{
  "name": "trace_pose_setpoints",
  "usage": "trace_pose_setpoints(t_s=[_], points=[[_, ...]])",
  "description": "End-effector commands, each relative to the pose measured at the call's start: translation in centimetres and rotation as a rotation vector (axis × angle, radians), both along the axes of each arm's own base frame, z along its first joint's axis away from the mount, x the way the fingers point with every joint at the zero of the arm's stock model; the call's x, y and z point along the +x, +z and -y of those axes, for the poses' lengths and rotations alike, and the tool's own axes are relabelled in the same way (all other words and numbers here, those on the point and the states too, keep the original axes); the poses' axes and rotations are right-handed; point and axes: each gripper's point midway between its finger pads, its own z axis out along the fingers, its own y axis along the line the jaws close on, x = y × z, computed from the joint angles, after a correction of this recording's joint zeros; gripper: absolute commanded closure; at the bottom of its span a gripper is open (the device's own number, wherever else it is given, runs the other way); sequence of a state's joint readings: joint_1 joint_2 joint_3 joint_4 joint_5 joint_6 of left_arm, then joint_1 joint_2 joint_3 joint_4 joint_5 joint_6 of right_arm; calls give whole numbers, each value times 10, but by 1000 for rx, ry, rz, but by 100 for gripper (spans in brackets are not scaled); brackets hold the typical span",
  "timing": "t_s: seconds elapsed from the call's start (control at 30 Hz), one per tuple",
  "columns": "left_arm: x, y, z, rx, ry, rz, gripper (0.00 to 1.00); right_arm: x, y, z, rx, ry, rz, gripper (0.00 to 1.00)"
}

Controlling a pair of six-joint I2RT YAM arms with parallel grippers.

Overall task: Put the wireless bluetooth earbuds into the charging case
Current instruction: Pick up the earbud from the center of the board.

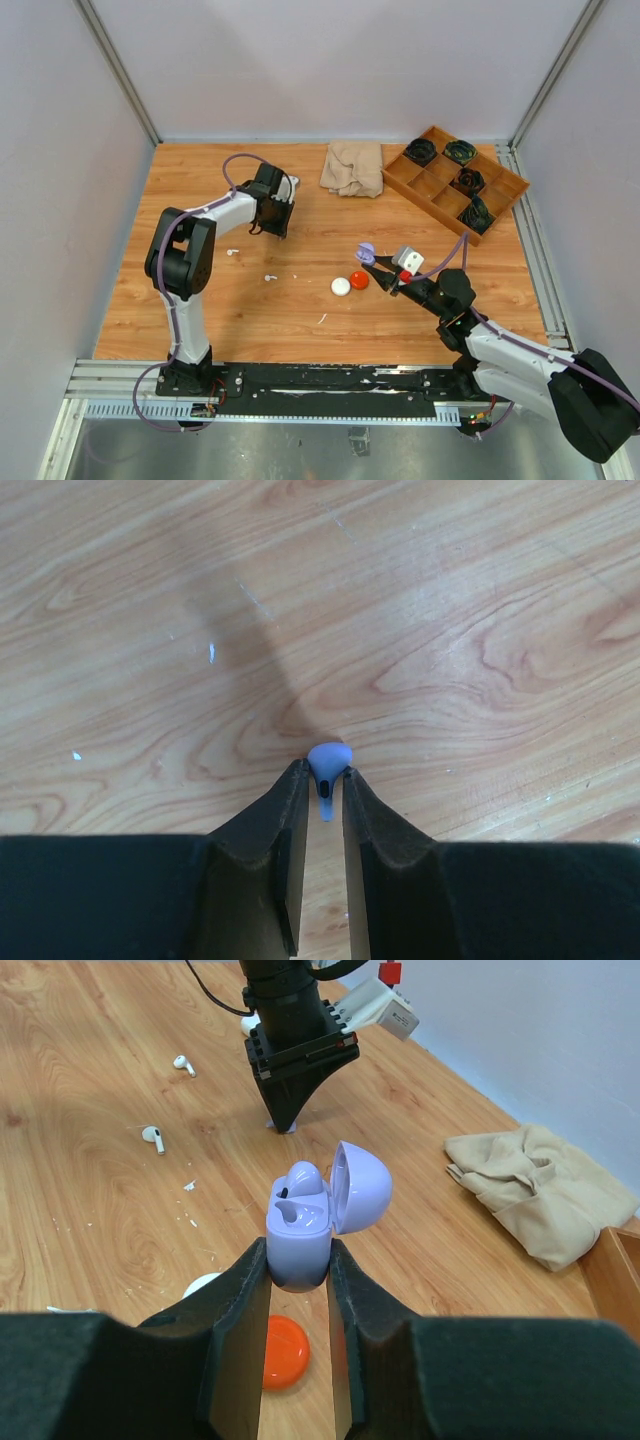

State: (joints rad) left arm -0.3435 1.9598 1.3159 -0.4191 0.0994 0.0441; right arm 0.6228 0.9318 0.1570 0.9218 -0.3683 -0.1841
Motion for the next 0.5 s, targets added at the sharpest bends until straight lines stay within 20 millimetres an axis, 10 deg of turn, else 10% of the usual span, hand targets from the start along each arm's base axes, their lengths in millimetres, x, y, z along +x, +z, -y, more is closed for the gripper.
trace_pose_setpoints(t_s=[0.0, 0.47], points=[[-25, -21, -14, 77, 69, -93, 76, -4, 18, -11, 19, 41, 47, 99], [-7, -8, -12, 91, 158, -65, 56, -3, 17, -10, 13, 37, 48, 99]])
